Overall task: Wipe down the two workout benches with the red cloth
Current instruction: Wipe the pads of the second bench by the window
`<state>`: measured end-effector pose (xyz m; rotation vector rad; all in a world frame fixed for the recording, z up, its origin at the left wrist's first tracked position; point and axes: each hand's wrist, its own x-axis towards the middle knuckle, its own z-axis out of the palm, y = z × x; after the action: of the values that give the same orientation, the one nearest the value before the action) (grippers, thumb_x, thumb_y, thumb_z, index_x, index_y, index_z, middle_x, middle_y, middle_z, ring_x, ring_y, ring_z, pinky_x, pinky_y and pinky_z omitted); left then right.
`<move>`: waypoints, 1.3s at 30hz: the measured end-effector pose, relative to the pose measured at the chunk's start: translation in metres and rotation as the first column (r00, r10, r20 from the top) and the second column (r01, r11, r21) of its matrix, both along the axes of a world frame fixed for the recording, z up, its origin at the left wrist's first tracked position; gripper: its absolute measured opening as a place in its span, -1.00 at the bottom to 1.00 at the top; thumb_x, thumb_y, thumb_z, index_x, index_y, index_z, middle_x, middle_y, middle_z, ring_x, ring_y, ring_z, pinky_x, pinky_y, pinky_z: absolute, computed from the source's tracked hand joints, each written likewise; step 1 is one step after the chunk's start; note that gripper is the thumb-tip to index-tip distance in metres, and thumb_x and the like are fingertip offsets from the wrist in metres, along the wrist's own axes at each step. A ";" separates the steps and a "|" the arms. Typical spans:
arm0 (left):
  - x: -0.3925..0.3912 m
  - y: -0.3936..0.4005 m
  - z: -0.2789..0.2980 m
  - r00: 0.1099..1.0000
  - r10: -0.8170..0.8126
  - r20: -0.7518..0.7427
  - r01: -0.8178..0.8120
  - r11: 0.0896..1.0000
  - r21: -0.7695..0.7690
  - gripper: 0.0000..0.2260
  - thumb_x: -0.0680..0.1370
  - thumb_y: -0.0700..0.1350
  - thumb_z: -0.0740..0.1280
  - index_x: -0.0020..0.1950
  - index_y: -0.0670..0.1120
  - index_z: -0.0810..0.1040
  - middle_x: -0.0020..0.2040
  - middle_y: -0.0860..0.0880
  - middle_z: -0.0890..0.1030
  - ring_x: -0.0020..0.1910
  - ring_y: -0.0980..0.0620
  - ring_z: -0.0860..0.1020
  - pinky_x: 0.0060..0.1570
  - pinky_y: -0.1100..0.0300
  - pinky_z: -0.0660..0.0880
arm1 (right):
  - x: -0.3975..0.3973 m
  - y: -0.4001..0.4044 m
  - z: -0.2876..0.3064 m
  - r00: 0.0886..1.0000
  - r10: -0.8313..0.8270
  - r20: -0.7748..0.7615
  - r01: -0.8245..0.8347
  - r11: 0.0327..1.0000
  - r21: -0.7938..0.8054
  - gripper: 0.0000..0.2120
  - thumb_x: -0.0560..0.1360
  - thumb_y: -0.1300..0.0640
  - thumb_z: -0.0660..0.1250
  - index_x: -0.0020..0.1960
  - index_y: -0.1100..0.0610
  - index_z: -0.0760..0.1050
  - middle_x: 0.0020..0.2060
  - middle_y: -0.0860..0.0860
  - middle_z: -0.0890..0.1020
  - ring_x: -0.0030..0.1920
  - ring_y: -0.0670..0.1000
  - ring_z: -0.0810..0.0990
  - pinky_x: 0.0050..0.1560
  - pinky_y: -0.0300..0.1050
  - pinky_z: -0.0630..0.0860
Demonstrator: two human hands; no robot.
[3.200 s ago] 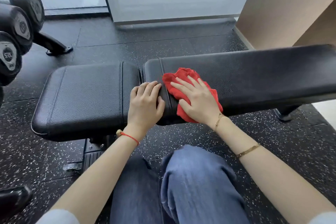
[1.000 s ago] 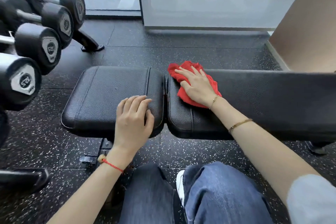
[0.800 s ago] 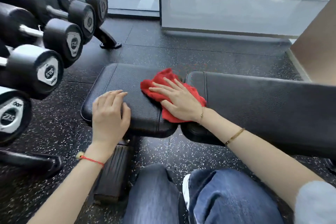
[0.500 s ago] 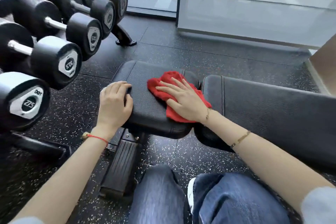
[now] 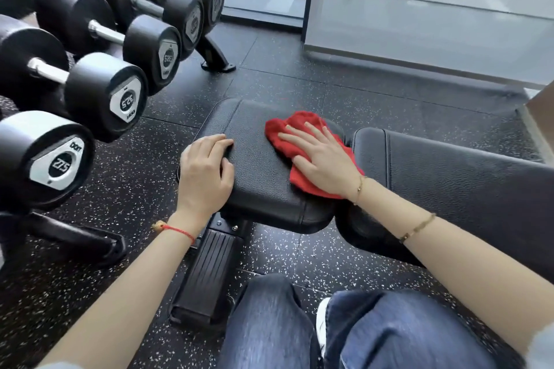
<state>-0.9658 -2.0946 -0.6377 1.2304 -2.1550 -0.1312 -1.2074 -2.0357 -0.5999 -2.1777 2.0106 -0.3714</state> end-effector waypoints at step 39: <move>0.002 0.000 0.001 1.000 0.001 0.012 -0.001 1.000 0.028 -0.61 0.51 -0.09 0.15 0.28 -0.10 0.57 0.33 -0.04 0.55 0.33 -0.08 0.46 0.39 -0.08 0.29 | -0.003 -0.040 0.002 0.964 -0.264 -0.012 0.264 0.964 0.026 -0.51 0.60 0.02 0.12 0.52 -0.12 0.21 0.54 -0.16 0.17 0.57 0.08 0.03 0.54 0.16 -0.11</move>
<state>-0.9642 -2.0945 -0.6364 1.2510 -2.1698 -0.1539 -1.2105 -2.0758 -0.5977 -1.8999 2.3028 -0.3651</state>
